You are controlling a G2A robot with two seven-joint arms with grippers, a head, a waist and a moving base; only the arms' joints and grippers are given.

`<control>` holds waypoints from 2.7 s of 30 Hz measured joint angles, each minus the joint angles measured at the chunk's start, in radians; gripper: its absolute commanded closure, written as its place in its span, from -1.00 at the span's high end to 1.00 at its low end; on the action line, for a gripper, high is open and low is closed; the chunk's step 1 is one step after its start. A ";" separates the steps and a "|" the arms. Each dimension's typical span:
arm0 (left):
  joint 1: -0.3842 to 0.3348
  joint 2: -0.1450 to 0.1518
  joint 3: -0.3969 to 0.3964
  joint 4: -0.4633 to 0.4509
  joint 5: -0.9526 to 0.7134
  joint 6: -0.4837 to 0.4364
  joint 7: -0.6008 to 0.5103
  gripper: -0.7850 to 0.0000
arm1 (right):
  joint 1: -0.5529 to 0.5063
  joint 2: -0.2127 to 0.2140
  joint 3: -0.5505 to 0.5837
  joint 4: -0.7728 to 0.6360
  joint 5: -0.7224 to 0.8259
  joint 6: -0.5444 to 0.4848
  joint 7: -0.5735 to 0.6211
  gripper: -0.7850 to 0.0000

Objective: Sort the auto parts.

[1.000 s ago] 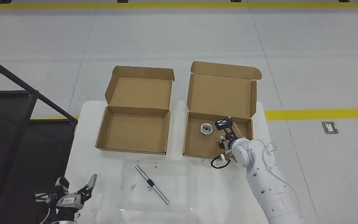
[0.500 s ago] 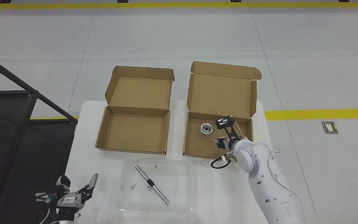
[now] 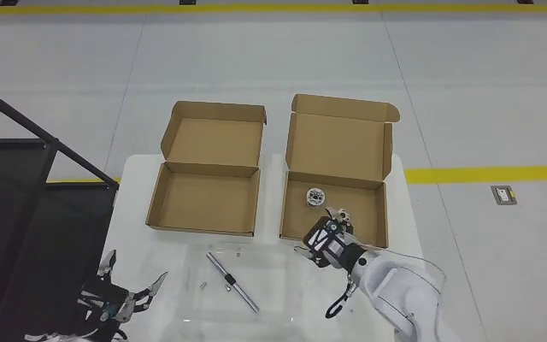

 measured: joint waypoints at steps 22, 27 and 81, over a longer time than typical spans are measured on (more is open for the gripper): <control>-0.131 0.037 -0.018 -0.091 0.124 -0.417 -0.079 1.00 | -0.210 0.046 0.087 -0.197 -0.140 -0.240 -0.207 1.00; -0.210 0.055 0.041 -0.083 0.261 -0.532 -0.131 1.00 | -0.202 0.051 0.078 -0.216 -0.159 -0.250 -0.229 1.00; -1.246 0.328 1.186 0.494 1.033 -0.742 0.508 0.85 | -0.287 0.210 -0.005 -0.366 -0.561 -0.431 -0.528 1.00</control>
